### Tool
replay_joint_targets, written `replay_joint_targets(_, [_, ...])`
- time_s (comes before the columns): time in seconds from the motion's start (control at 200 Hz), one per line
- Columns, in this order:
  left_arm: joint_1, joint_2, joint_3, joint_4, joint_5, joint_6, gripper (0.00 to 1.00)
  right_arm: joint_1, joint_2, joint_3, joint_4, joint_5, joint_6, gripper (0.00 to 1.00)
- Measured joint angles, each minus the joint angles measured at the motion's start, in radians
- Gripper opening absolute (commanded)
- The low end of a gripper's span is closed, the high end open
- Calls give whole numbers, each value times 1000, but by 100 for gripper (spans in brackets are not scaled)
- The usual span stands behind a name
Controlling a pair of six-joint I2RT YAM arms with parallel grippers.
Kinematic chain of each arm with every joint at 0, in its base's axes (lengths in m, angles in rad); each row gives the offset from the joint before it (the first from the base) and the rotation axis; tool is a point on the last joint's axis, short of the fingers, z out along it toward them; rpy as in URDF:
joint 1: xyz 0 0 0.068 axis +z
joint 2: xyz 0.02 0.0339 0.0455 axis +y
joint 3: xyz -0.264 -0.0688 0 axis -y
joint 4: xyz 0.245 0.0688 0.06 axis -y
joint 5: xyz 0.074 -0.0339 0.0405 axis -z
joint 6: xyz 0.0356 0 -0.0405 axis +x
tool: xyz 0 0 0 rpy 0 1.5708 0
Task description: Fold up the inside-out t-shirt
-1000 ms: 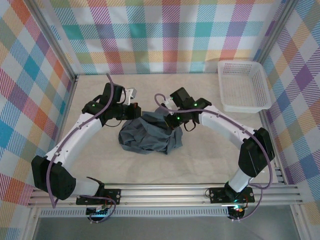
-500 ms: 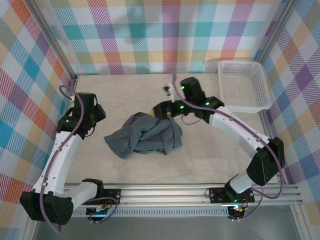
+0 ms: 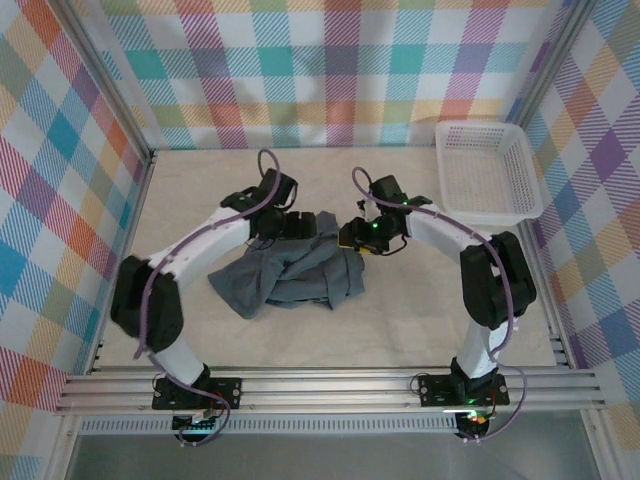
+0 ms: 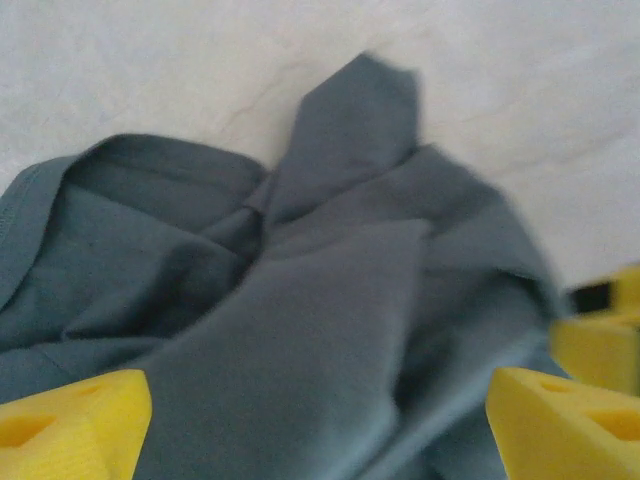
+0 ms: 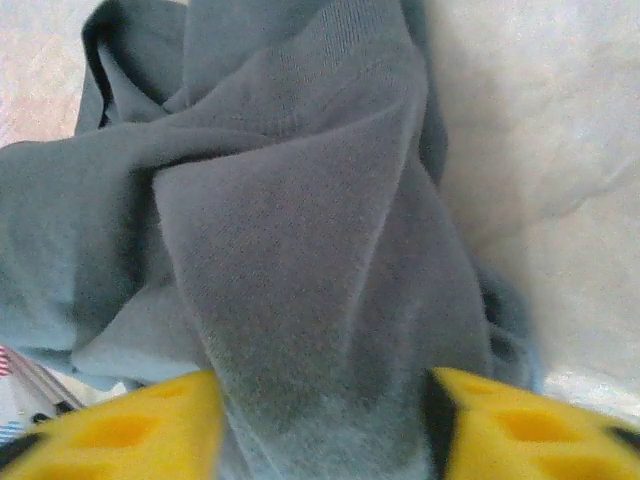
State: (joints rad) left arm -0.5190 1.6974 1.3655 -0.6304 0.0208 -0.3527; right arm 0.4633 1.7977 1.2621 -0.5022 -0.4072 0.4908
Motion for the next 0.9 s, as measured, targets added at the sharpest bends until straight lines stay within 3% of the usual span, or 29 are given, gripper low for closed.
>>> replay_joint_targets(0.07, [3, 84, 28, -13, -10, 18, 71, 3, 6, 1, 8, -16, 0, 8])
replay_joint_targets(0.11, [5, 132, 59, -30, -4, 34, 50, 6, 5, 4, 9, -24, 2, 0])
replay_joint_targets(0.16, [8, 190, 104, -45, 12, 52, 15, 7, 4, 10, 13, -30, -8, 0])
replay_joint_targets(0.19, [11, 217, 128, -52, 27, 59, 0, 7, 1, 11, 15, -32, -11, 0])
replay_joint_targets(0.315, [43, 237, 161, -55, 116, 64, 0, 7, -38, 11, 14, -22, -25, 0])
replay_joint_targets(0.42, [120, 184, 196, -74, 190, 56, 0, 6, -118, 10, 16, 9, -43, 0])
replay_joint_targets(0.53, [218, 44, 256, -71, 251, 55, 0, 2, -266, -18, 69, 59, -73, 0])
replay_joint_targets(0.635, [243, -169, 253, -43, 267, 62, 0, 6, -446, -111, 185, 103, -111, 0])
replay_joint_targets(0.745, [206, -415, 117, 15, 278, 62, 0, 16, -612, -264, 311, 93, -137, 0])
replay_joint_targets(0.825, [206, -547, -78, 33, 268, 45, 0, 30, -665, -381, 370, 15, -142, 10])
replay_joint_targets(0.9, [211, -606, -257, 29, 220, 13, 21, 69, -644, -455, 349, -66, -157, 22])
